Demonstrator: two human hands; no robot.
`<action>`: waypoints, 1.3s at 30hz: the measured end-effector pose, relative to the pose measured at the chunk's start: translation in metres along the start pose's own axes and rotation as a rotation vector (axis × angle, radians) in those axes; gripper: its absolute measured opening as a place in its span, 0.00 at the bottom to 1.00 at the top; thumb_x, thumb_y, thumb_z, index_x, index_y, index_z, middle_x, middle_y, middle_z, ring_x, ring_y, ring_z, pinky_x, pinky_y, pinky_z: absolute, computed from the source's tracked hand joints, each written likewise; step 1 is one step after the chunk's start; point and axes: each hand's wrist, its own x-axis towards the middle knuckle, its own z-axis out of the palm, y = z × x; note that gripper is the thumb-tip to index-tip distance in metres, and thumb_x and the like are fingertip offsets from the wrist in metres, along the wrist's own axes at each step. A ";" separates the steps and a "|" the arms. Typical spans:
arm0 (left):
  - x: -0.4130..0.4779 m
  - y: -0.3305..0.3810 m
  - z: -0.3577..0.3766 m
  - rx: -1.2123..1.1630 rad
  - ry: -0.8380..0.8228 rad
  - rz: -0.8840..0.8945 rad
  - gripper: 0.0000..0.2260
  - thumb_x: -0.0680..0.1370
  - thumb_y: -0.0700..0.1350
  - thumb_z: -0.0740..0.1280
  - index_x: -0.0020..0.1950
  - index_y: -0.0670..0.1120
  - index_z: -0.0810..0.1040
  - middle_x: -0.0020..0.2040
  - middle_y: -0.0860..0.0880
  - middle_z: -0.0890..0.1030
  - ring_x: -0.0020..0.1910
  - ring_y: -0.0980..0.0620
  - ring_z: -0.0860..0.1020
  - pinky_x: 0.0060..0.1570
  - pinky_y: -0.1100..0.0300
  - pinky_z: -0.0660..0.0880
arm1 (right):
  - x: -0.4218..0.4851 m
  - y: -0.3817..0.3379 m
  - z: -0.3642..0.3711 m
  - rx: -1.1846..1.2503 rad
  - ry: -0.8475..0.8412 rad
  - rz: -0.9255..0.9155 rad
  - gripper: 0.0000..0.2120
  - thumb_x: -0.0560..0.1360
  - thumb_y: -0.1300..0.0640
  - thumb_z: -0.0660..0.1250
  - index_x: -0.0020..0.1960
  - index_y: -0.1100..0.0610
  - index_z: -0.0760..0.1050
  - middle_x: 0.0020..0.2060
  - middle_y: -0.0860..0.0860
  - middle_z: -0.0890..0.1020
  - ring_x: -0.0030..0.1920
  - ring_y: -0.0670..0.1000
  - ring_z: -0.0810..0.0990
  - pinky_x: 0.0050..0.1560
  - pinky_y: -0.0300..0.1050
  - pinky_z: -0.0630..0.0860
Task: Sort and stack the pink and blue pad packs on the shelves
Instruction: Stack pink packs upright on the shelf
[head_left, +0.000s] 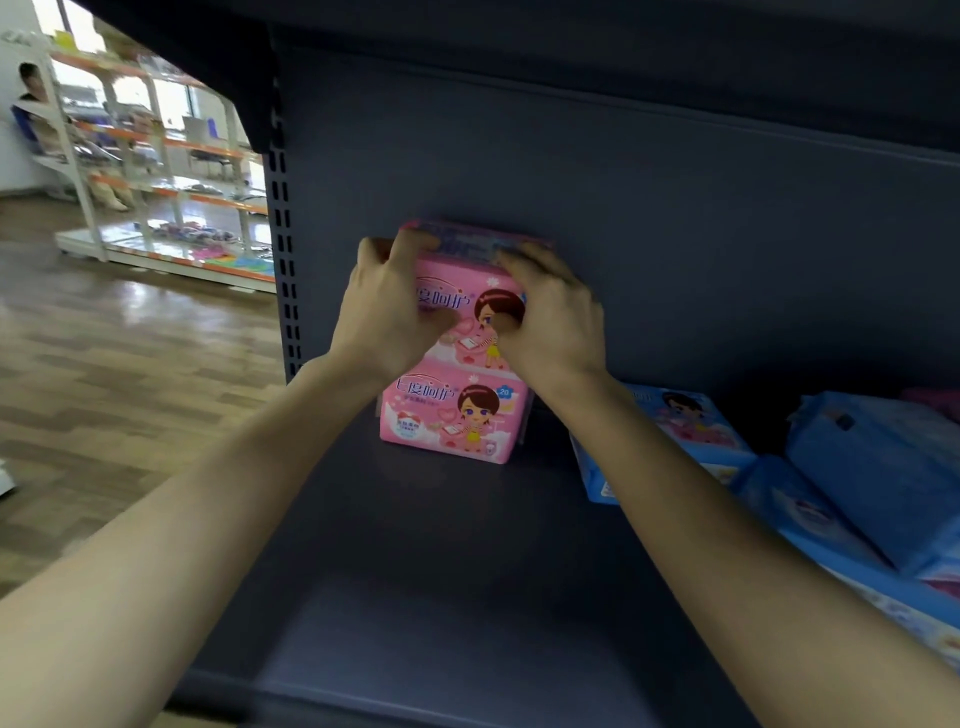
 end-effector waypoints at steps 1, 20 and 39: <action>0.001 -0.002 0.000 -0.001 -0.005 0.004 0.29 0.71 0.41 0.72 0.69 0.45 0.65 0.63 0.40 0.66 0.61 0.39 0.70 0.59 0.55 0.66 | 0.001 -0.001 0.001 -0.004 0.000 0.001 0.28 0.73 0.59 0.67 0.71 0.51 0.65 0.71 0.47 0.65 0.66 0.57 0.69 0.63 0.47 0.68; 0.014 -0.017 0.006 0.070 -0.046 0.082 0.29 0.73 0.39 0.69 0.72 0.48 0.66 0.68 0.39 0.66 0.65 0.38 0.67 0.64 0.52 0.64 | 0.013 0.001 0.009 -0.004 -0.041 0.009 0.24 0.74 0.64 0.66 0.69 0.57 0.67 0.68 0.52 0.68 0.64 0.57 0.72 0.67 0.50 0.67; 0.014 -0.017 0.013 0.143 -0.130 0.051 0.35 0.74 0.42 0.68 0.76 0.52 0.53 0.72 0.38 0.60 0.68 0.36 0.62 0.63 0.46 0.65 | 0.018 0.002 0.015 -0.031 -0.026 0.017 0.23 0.73 0.63 0.66 0.67 0.57 0.68 0.66 0.53 0.70 0.63 0.59 0.72 0.64 0.51 0.68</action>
